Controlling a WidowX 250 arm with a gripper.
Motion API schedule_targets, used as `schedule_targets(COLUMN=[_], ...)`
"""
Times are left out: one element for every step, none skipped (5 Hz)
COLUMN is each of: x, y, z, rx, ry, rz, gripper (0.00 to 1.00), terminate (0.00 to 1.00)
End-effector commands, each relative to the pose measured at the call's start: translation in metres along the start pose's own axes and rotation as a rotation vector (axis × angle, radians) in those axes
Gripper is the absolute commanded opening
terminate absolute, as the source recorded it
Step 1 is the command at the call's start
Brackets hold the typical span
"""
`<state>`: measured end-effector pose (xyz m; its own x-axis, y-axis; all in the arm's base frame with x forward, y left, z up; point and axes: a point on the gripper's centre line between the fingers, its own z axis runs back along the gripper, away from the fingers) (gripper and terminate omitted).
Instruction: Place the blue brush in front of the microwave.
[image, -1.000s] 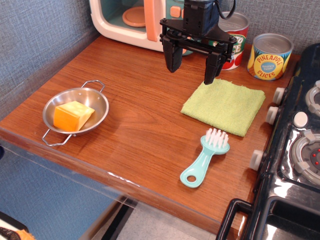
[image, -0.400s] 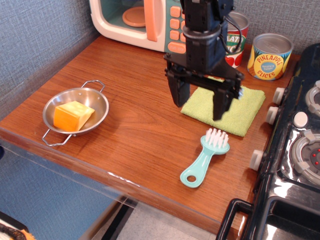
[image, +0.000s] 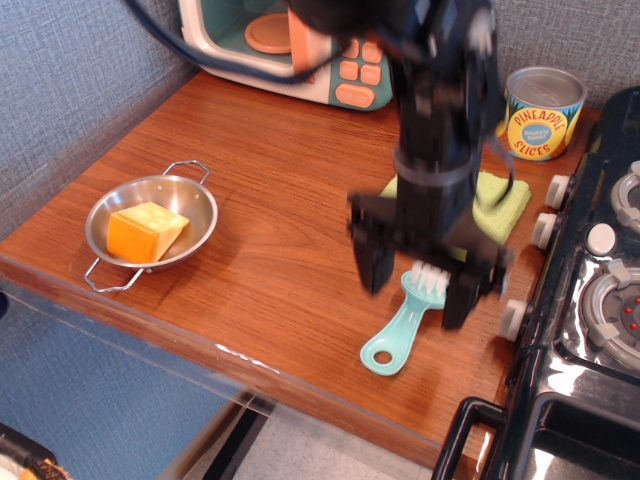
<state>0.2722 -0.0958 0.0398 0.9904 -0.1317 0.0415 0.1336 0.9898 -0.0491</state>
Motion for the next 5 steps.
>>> schedule_targets(x=[0.013,0.016,0.020,0.020,0.018], y=[-0.001,-0.003,0.002,0.009,0.013], z=[-0.022,-0.028,-0.034,-0.040,-0.043], rx=[0.121,0.144,0.141,0.115,0.102], ry=[-0.054,-0.068,-0.067,-0.060,-0.042], rz=[0.073,0.077,0.085,0.102,0.104], gripper=[1.00,1.00,1.00,1.00,0.00], terminate=[0.00,0.00,0.00,0.00,0.00])
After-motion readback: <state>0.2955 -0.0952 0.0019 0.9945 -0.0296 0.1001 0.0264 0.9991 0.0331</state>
